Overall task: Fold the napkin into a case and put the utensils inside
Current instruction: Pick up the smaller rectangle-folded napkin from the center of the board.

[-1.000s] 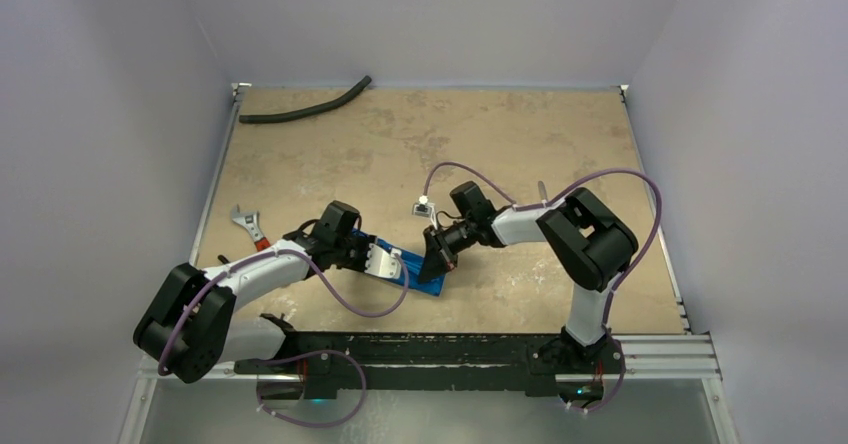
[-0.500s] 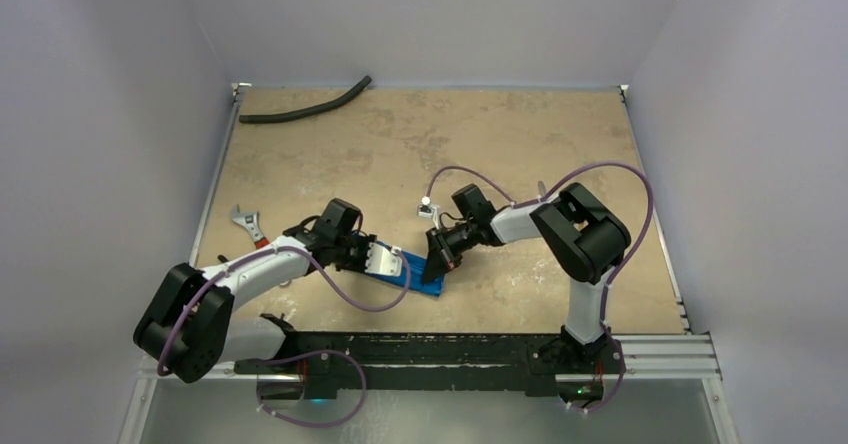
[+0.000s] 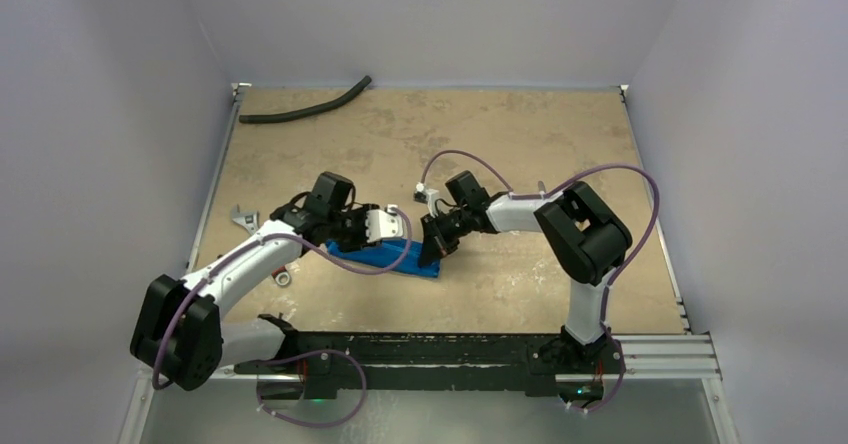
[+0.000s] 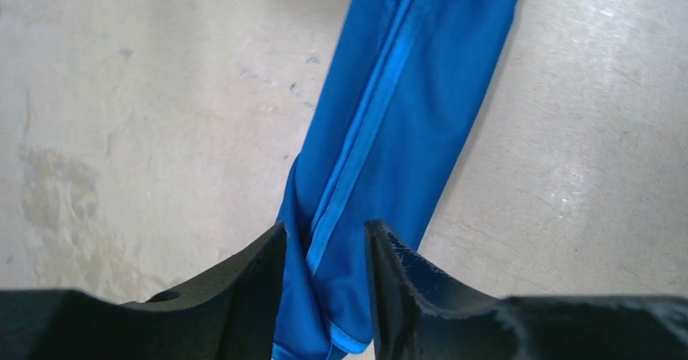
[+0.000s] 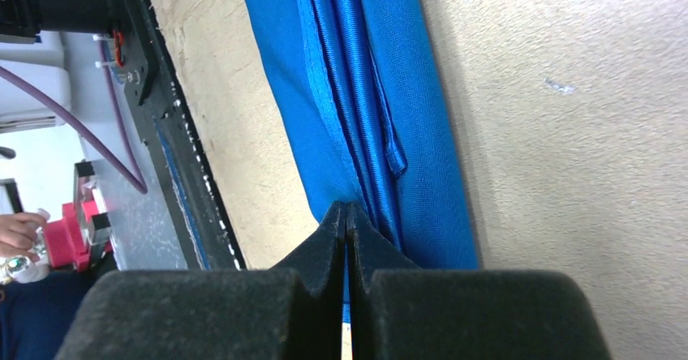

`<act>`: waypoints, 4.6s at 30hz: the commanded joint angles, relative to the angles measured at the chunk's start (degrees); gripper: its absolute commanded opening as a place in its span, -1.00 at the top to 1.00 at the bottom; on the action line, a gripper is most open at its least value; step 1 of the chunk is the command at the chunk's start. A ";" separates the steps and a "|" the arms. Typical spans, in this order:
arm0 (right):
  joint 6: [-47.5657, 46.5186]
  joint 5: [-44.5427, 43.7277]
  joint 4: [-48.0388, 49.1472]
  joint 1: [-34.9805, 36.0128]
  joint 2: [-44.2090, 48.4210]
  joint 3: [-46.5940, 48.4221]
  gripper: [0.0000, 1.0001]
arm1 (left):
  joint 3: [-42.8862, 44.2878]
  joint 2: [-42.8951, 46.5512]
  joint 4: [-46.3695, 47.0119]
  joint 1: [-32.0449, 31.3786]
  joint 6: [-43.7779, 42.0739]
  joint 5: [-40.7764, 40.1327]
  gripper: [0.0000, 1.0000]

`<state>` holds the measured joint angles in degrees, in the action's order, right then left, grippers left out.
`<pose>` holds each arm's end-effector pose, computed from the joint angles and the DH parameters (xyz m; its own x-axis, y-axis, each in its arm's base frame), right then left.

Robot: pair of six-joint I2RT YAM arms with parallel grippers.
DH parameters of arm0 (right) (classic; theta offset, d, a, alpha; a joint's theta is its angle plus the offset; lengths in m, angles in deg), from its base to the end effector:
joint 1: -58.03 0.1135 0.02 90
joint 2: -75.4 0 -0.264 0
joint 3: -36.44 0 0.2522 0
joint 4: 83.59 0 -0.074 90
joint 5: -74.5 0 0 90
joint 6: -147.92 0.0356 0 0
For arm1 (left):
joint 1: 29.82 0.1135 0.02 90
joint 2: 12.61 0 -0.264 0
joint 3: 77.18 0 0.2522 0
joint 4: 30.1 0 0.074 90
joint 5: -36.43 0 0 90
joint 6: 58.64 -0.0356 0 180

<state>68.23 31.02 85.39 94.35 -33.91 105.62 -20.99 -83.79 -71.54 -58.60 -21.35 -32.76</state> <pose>0.2763 0.2352 0.1234 -0.7559 -0.4028 -0.5160 -0.6495 0.3628 0.6682 0.2023 -0.1256 0.2088 0.0526 0.8196 -0.5705 0.9580 0.1199 0.2606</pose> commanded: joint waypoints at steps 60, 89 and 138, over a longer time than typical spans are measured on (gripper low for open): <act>-15.12 -9.97 -14.44 -1.05 -0.80 6.94 1.00 | 1.38 -5.13 -3.44 4.12 1.19 -1.24 1.00; -16.35 -11.75 -17.94 -1.34 -2.06 10.35 1.00 | 6.16 -7.49 -15.27 2.76 -2.84 4.48 0.03; -18.92 -11.73 -20.68 -2.85 -5.02 13.60 1.00 | -12.50 2.25 -10.68 10.77 -53.28 4.58 -0.49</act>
<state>51.25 22.96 66.27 92.03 -36.78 119.39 -31.83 -79.09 -85.16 -47.32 -73.83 -31.20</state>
